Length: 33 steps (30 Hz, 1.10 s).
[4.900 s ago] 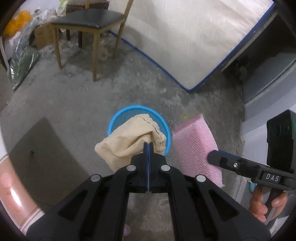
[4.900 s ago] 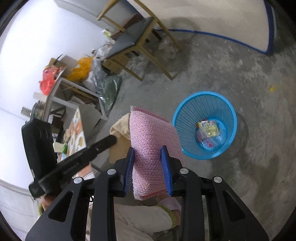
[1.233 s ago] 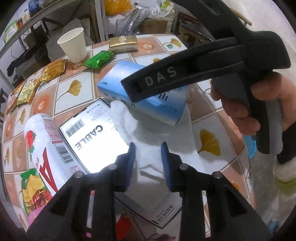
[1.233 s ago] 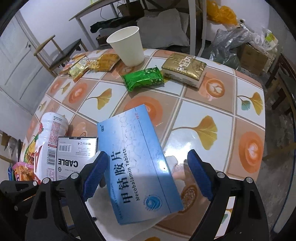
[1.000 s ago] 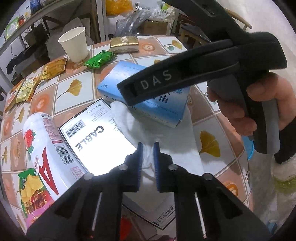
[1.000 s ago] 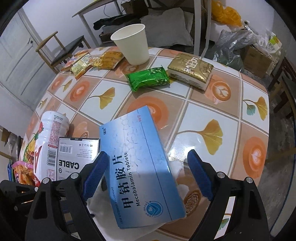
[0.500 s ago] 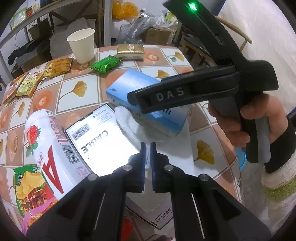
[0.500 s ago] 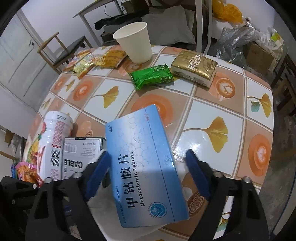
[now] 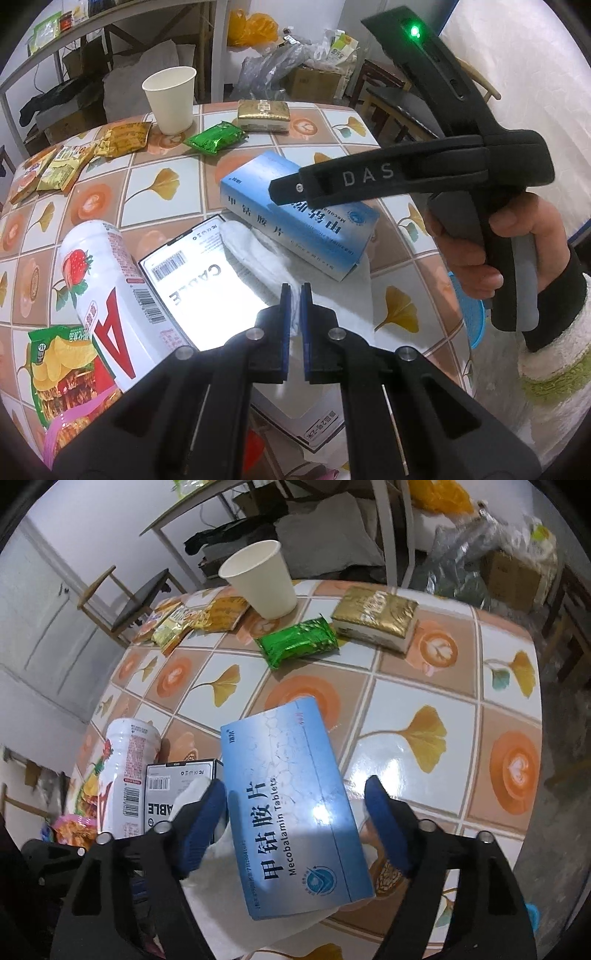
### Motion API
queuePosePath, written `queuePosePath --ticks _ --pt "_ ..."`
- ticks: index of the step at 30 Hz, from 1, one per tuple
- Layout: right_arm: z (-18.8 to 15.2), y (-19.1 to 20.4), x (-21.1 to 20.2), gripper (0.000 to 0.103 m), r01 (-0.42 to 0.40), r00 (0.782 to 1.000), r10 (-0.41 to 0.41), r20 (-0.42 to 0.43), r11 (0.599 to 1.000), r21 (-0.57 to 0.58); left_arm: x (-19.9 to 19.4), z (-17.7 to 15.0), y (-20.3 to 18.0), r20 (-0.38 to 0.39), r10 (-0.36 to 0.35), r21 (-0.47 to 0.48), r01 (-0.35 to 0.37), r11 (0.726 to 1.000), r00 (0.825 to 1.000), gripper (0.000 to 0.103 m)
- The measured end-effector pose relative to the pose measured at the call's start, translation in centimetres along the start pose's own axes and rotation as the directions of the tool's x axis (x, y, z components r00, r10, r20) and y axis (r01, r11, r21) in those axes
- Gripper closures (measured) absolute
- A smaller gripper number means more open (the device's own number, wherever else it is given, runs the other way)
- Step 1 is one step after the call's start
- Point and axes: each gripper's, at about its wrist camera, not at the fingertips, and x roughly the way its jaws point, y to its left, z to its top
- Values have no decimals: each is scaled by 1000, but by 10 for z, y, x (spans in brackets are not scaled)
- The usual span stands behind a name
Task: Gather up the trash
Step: 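Grasp the blue medicine box with the right tool while the left tool grasps the white cloth, then carry the blue box and white cloth over the blue wastebasket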
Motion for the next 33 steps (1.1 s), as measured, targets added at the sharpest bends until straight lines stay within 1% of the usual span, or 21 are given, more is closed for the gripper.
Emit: queuePosePath --ticks 2,6,9,11,13,14,15,16,21,25,33 --pt "1 10 3 21 28 1000 -29 -10 999 -42 1 -1 1 -5 -1 -4 1 1000 1000 99" --pt "2 27 14 21 108 993 -113 -29 985 -137 1 0 2 -7 -9 -12 9 1000 1000 99" --pt "4 30 23 21 140 988 -149 -46 978 -157 -1 0 2 -5 -14 -12 14 1000 1000 99" --pt "5 30 27 21 148 986 -157 -49 977 -155 -2 0 2 -3 -16 -13 16 1000 1000 99" --pt "4 28 28 22 147 986 -156 -52 979 -144 -2 1 3 -1 -19 -14 19 1000 1000 99" --pt "5 26 28 24 143 987 -151 -49 981 -130 -2 1 4 0 -20 -15 20 1000 1000 99" --pt "5 25 27 31 140 988 -147 -49 983 -120 -2 1 4 0 -23 -18 23 1000 1000 99" --pt "5 23 27 32 134 989 -140 -50 985 -107 -2 1 5 1 -25 -20 25 1000 1000 99" --pt "4 15 20 32 120 992 -122 -30 991 -52 -5 1 5 20 -36 -17 36 999 999 99" --pt "4 12 10 32 122 993 -122 -3 992 -31 -16 2 2 58 -55 -11 56 998 997 99" --pt "-2 16 -35 32 126 988 -124 93 992 -11 -48 8 -13 140 -73 17 71 997 987 99"
